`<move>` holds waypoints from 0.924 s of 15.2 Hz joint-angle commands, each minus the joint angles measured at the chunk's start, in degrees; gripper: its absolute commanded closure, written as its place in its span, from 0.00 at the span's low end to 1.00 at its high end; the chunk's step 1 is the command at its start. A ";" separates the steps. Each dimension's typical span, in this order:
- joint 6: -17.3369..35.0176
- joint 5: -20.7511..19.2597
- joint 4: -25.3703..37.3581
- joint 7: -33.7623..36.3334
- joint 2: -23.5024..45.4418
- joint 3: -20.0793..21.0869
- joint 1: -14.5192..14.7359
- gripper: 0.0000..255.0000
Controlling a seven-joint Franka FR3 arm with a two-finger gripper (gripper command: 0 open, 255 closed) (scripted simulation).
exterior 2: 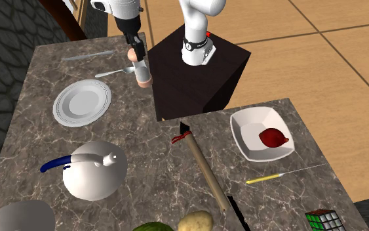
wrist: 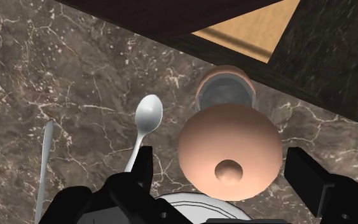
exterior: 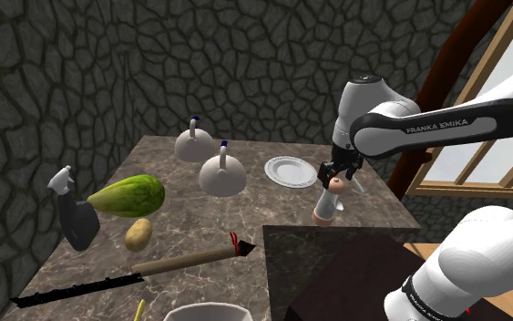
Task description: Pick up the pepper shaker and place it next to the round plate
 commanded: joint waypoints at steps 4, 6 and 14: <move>-4.51 0.56 2.83 -0.25 -1.66 0.16 0.43 0.00; -8.37 0.96 5.59 -0.42 -2.74 0.34 0.72 0.00; -8.37 0.96 5.59 -0.41 -2.74 0.34 0.72 0.00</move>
